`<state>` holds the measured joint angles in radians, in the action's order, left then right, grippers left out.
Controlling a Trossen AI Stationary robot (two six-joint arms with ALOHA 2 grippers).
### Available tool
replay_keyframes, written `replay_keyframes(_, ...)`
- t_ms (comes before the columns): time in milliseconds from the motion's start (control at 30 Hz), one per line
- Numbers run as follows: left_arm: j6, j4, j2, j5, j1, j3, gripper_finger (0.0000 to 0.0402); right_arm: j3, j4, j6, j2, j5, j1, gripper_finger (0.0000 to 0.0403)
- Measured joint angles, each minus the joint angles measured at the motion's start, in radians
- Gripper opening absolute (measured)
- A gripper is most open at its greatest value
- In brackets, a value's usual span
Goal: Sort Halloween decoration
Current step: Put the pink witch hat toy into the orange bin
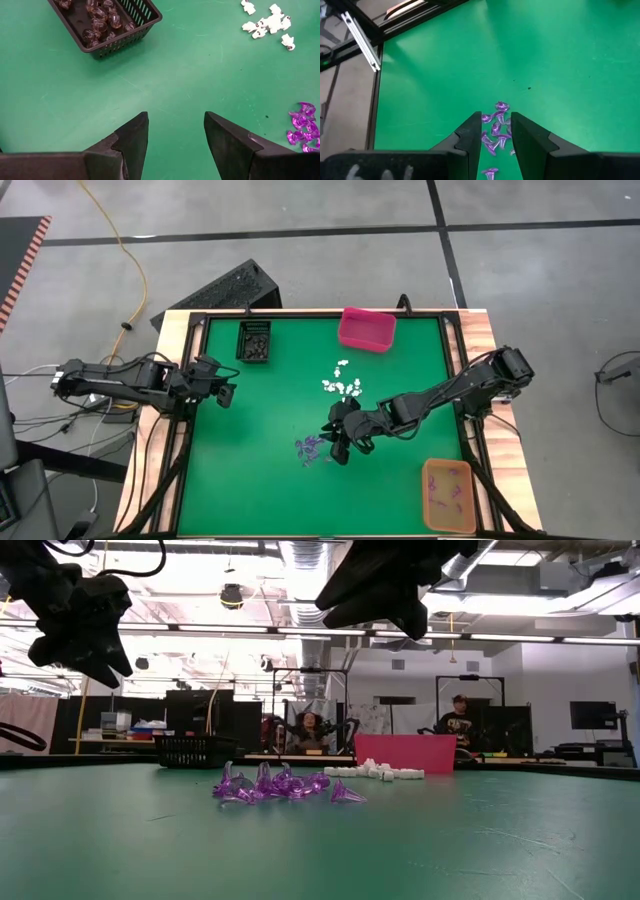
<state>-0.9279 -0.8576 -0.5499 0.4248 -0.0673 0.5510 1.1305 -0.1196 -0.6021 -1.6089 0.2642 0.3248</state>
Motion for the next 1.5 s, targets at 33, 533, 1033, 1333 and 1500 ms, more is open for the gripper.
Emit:
replay_keyframes(33,0.0,0.0,0.0,0.0,0.0,0.0,0.0183,0.0,0.0,0.014,0.0,0.0,0.0,0.0133)
replay_keyframes(533,0.0,-0.002,0.0,0.0,0.0,0.0,0.0183,0.037,-0.146,0.314,-0.095,-0.091,-0.035,0.0149)
replay_keyframes(1033,0.097,0.018,0.0,0.206,0.002,0.0,0.0183,0.194,-0.266,0.262,-0.341,-0.163,0.057,0.0233)
replay_keyframes(1333,0.059,0.04,-0.007,0.261,0.002,0.0,0.0183,0.184,-0.295,0.234,-0.345,-0.158,0.019,0.0221)
replay_keyframes(1500,0.026,0.054,-0.015,0.296,0.002,0.0,0.0183,0.184,-0.292,0.288,-0.344,-0.143,0.022,0.0212)
